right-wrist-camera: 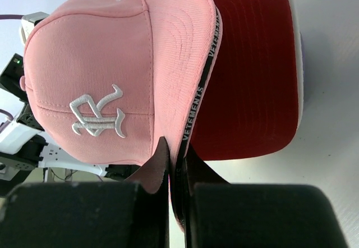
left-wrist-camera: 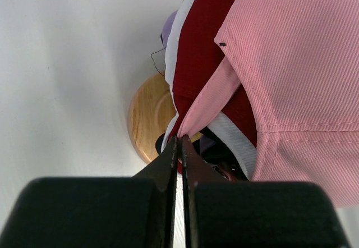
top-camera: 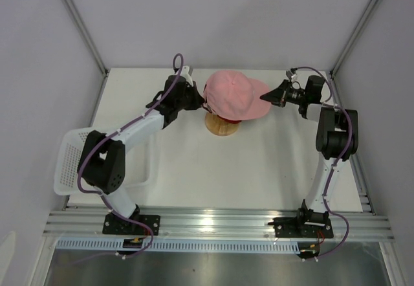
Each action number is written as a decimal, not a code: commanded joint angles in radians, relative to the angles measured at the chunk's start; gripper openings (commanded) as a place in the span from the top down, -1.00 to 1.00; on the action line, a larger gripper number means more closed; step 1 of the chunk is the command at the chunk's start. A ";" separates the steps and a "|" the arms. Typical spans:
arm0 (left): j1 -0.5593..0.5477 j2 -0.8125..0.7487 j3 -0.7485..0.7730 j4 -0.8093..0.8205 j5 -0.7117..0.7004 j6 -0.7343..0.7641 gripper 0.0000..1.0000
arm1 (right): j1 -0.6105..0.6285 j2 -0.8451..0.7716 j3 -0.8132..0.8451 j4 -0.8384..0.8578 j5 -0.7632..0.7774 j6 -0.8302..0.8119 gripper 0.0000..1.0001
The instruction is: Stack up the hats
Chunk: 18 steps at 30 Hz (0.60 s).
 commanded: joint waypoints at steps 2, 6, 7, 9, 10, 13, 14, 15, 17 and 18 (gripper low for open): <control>0.047 0.067 -0.078 -0.279 -0.084 0.037 0.99 | -0.026 0.114 0.023 -0.141 0.222 -0.191 1.00; 0.047 0.089 -0.083 -0.277 -0.081 0.038 0.99 | -0.028 0.135 0.055 -0.222 0.237 -0.239 1.00; 0.047 0.087 -0.085 -0.276 -0.080 0.037 0.99 | -0.028 0.137 0.057 -0.225 0.235 -0.244 1.00; 0.047 0.079 -0.089 -0.270 -0.072 0.038 0.99 | -0.037 0.135 0.061 -0.237 0.231 -0.247 0.96; 0.047 0.067 -0.092 -0.267 -0.067 0.040 0.99 | -0.040 0.131 0.061 -0.236 0.225 -0.245 0.90; 0.047 0.037 -0.085 -0.253 -0.023 0.052 0.99 | -0.057 0.091 0.067 -0.247 0.212 -0.245 0.61; 0.045 0.029 -0.085 -0.251 -0.018 0.054 0.98 | -0.063 0.076 0.069 -0.268 0.215 -0.256 0.36; 0.044 0.023 -0.078 -0.250 -0.012 0.054 0.95 | -0.064 0.036 0.074 -0.283 0.219 -0.268 0.26; 0.038 0.006 -0.069 -0.251 -0.001 0.058 0.80 | -0.064 -0.007 0.100 -0.373 0.231 -0.305 0.11; 0.032 0.000 -0.065 -0.250 -0.003 0.060 0.75 | -0.060 -0.054 0.110 -0.404 0.235 -0.348 0.00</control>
